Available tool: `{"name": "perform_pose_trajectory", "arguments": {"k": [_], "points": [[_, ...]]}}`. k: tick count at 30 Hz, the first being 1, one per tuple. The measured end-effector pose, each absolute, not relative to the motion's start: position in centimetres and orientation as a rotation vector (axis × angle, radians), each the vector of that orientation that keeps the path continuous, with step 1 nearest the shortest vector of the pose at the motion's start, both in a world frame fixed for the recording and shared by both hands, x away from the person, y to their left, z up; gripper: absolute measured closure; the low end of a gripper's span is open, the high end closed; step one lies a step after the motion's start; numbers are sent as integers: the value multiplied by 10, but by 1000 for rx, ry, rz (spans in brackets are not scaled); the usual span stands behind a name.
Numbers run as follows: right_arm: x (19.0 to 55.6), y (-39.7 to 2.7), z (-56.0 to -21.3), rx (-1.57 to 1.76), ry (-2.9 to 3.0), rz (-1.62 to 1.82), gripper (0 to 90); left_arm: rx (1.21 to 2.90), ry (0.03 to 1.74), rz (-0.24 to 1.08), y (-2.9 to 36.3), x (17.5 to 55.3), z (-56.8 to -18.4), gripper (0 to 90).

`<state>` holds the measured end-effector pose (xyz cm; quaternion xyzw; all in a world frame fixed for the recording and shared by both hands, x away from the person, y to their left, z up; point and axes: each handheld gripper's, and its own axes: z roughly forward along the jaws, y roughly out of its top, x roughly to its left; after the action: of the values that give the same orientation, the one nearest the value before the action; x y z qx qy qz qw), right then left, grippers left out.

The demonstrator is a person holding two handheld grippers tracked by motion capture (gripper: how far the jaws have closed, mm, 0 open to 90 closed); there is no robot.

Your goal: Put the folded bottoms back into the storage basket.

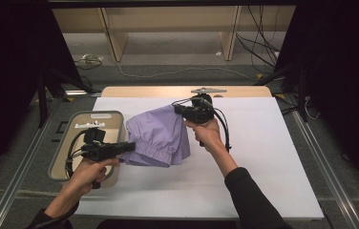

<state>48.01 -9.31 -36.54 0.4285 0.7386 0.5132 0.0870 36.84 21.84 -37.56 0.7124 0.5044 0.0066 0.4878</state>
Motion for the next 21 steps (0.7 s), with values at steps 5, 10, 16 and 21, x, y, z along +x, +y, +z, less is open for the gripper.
{"name": "perform_pose_trajectory", "arguments": {"k": [5, 10, 16, 21], "points": [[481, -85, -364, 1258, 2200, 1542, 877, 1726, 1228, 29, 225, 367, -372, 793], [482, -78, -362, 1248, 2203, 1555, 876, 1713, 1236, 33, 231, 365, -370, 793], [482, -72, -361, 1241, 2208, 1564, 876, 1707, 1241, 40, 238, 364, -369, 793], [482, -67, -359, 1232, 2205, 1580, 876, 1700, 1245, 51, 243, 361, -367, 793]]}}
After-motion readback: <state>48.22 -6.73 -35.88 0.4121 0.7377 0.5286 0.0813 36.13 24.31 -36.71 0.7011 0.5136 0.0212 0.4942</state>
